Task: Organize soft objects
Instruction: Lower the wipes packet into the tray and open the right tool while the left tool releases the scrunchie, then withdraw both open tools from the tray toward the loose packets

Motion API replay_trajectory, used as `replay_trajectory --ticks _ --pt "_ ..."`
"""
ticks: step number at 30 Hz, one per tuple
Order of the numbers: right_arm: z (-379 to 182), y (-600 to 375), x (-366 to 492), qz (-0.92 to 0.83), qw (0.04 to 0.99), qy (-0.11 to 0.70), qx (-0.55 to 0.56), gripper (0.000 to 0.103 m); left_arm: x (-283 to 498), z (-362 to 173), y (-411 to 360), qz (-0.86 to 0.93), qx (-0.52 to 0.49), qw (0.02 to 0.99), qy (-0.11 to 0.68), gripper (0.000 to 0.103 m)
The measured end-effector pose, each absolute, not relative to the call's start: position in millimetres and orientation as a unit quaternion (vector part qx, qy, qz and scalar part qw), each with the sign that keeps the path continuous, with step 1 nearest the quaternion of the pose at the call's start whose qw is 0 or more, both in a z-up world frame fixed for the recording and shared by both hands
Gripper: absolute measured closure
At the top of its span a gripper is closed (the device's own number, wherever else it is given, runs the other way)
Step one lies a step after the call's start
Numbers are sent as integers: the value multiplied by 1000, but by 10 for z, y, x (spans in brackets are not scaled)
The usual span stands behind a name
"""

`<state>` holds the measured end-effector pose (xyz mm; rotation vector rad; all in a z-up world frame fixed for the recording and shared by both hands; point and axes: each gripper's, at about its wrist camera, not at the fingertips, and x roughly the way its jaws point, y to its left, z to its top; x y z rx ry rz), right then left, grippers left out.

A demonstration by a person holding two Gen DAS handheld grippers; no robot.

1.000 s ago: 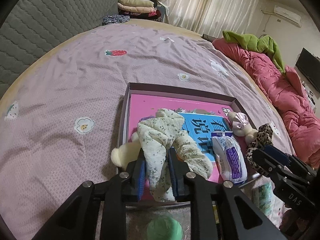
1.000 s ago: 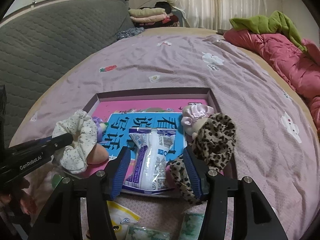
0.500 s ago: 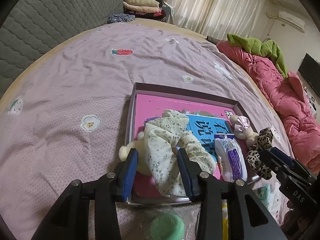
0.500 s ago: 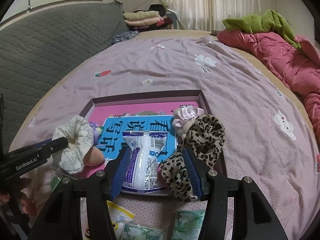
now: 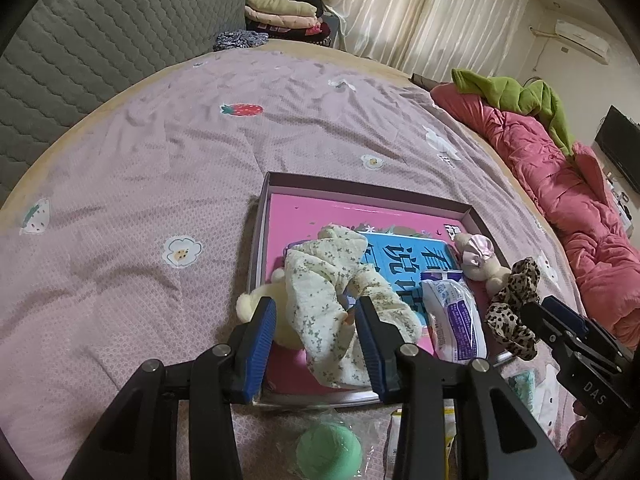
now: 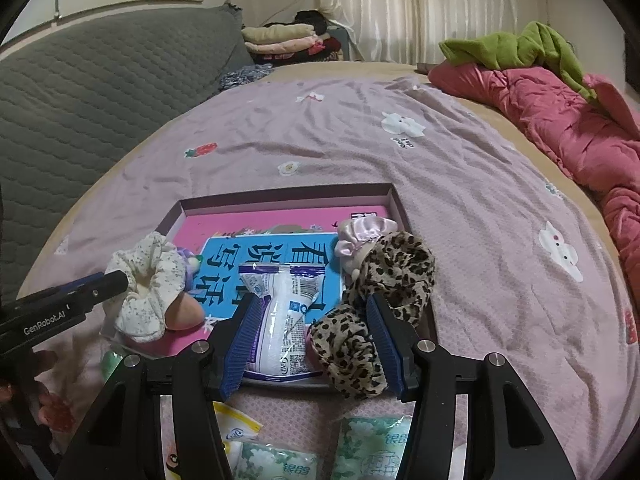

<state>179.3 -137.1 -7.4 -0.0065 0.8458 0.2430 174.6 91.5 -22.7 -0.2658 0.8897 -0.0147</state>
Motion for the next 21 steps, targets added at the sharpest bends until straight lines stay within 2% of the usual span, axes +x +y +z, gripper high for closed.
replay_trajectory --ticks 4,7,10,12,17,19,21 --pt "-46 -1385 1774 116 906 407 -4 45 1746 -208 902 -9 -128 895 427 61" --pt "-21 -1390 1756 115 907 405 -5 45 1729 -180 899 -10 -130 895 426 49" --pt "-6 -1392 1743 115 907 405 -7 44 1706 -149 895 -9 -131 896 424 49" --pt "8 -1403 1728 114 908 404 -5 38 1697 -136 895 -9 -131 896 424 49" --pt "56 -1425 1696 112 910 400 -6 37 1658 -83 902 -8 -133 898 420 47" --pt "81 -1435 1678 112 911 398 -6 37 1626 -51 916 -6 -134 899 416 40" --pt "102 -1447 1659 111 911 397 -6 37 1607 -27 926 -6 -133 900 415 39"
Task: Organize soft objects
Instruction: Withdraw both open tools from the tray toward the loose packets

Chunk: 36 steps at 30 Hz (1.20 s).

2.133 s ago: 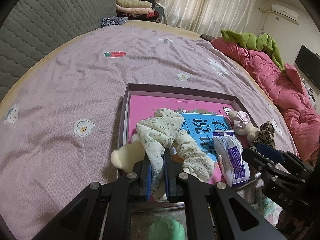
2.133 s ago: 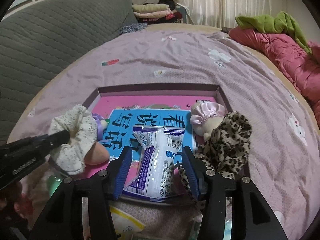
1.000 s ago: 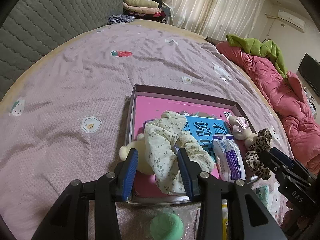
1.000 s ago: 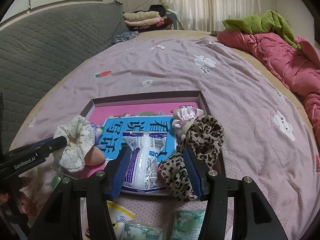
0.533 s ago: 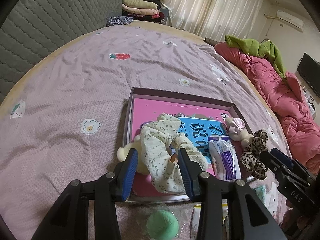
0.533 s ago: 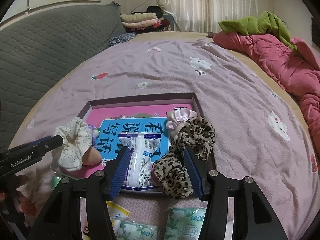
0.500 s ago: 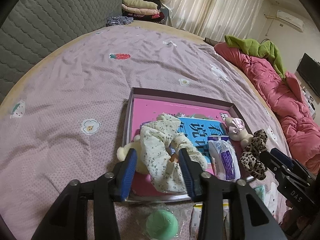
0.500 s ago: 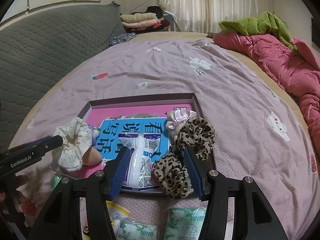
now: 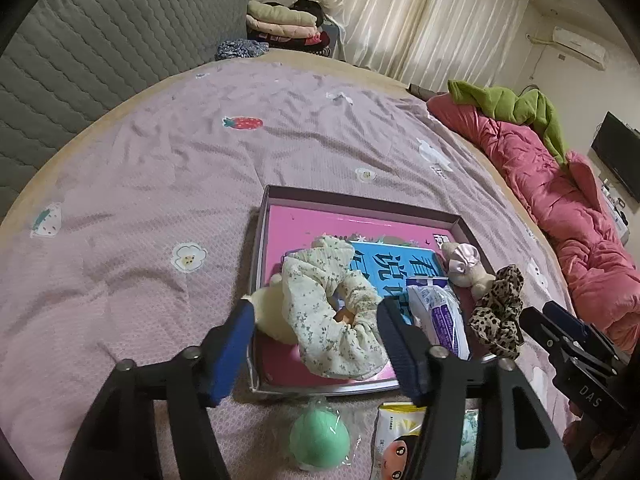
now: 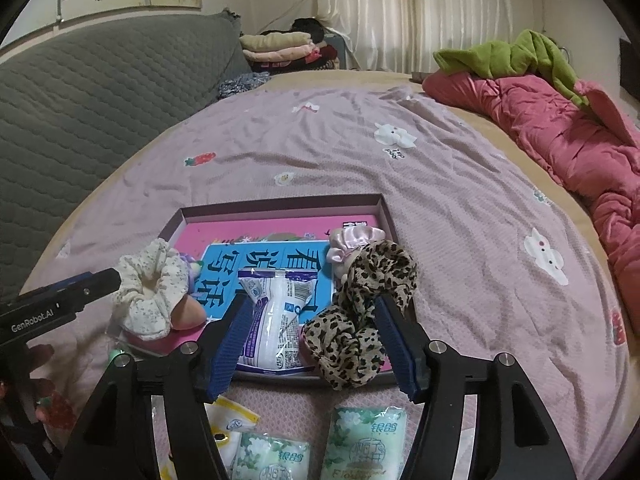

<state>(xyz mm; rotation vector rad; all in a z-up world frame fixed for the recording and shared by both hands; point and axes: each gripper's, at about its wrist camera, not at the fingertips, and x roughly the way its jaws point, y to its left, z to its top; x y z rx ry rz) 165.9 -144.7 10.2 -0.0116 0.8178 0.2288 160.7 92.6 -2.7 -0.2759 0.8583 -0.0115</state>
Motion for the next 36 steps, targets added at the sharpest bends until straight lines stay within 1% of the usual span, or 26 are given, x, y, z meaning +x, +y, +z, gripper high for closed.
replay_trajectory --ticks 22,36 --pt "447 -1542 1351 104 925 366 -13 37 1329 334 855 -7 -122 913 390 39" --pt "690 -1817 1044 88 935 344 -4 36 1060 510 779 -20 -121 916 383 39"
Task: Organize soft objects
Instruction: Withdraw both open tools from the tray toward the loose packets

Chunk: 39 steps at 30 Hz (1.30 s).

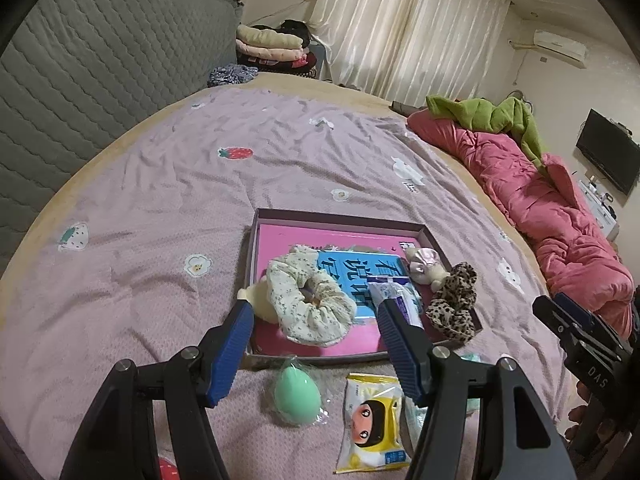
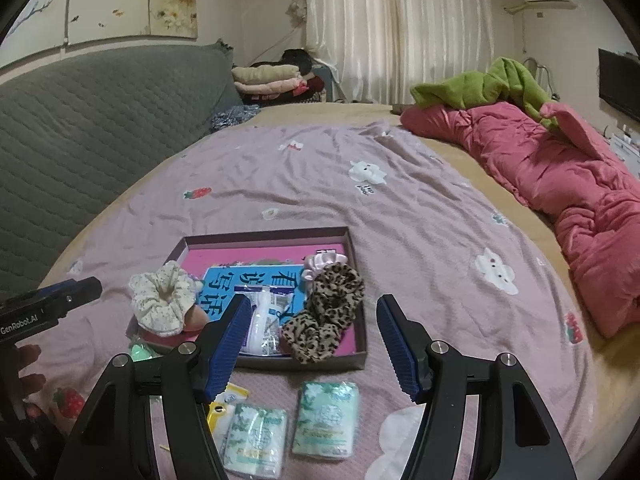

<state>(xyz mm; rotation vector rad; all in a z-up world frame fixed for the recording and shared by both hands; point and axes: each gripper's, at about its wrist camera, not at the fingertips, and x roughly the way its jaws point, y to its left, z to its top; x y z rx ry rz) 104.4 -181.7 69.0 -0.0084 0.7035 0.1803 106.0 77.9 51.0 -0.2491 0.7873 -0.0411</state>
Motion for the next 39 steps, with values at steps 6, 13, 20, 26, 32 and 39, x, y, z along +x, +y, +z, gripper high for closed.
replay_trajectory --ticks 6,13,20,26,32,39 --pt "705 -1929 914 86 935 344 -6 29 983 539 697 -26 -118 914 388 39" --pt "658 -1987 792 91 932 352 -9 29 858 493 559 -34 -107 910 399 39" --pt "584 -2022 685 97 928 360 -7 29 765 372 441 -49 -116 898 422 39" --pt "550 -2038 652 98 926 365 -7 29 724 280 358 -53 -115 891 437 39" --pt "437 -2041 621 101 920 380 -7 28 708 202 296 -62 -119 884 449 39" --pt "345 -2001 590 106 914 392 -14 28 711 89 273 -64 -121 874 467 39"
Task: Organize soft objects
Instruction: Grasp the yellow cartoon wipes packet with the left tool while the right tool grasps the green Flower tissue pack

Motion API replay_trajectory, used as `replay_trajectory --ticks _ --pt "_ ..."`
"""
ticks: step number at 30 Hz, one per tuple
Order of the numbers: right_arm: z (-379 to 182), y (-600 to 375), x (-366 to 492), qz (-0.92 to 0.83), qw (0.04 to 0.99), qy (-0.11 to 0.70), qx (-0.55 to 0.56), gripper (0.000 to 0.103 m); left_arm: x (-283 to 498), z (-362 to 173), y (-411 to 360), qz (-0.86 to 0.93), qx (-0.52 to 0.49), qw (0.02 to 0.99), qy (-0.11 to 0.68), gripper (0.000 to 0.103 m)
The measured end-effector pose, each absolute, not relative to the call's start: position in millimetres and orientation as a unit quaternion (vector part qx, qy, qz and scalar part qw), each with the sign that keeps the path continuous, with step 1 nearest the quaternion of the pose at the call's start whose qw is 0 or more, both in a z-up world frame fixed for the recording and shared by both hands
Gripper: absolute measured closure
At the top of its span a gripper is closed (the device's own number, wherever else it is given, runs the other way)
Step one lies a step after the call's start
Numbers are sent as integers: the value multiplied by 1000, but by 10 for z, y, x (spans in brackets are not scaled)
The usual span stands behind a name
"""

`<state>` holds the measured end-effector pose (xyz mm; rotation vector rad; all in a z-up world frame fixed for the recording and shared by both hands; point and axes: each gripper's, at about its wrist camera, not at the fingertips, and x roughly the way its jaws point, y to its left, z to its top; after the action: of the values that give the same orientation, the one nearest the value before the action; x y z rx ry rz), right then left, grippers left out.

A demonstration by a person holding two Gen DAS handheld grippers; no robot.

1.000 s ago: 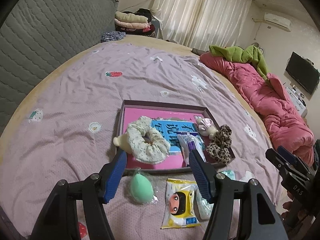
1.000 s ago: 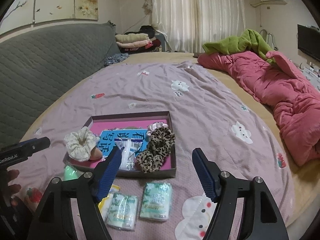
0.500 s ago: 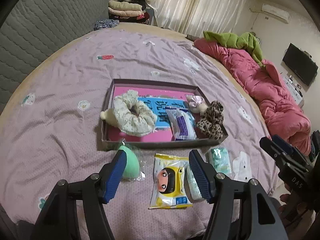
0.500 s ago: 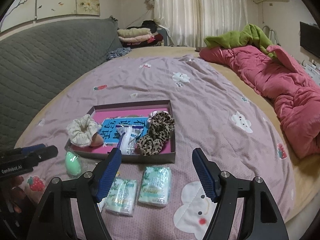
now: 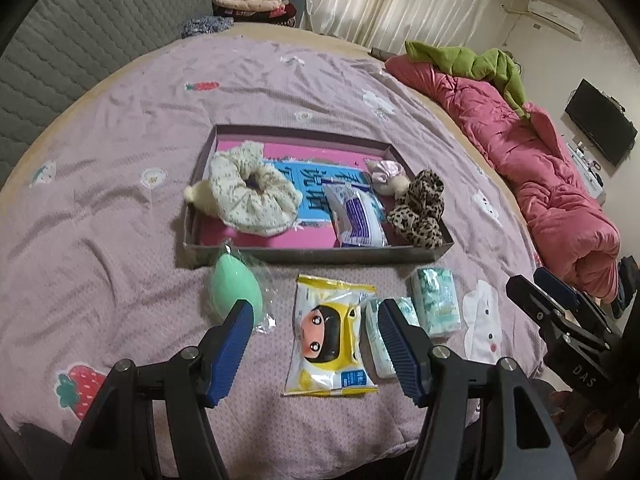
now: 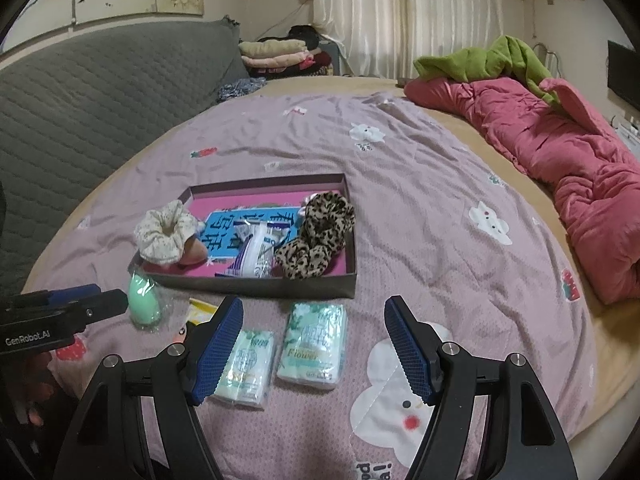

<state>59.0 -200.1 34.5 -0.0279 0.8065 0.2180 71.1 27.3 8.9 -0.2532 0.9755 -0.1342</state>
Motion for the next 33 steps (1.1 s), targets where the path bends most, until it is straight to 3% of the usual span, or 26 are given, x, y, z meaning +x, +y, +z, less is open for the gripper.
replay_trajectory --ticks 33 --pt "-106 -1993 705 112 888 447 -10 28 771 -552 -25 -94 -107 819 556 39"
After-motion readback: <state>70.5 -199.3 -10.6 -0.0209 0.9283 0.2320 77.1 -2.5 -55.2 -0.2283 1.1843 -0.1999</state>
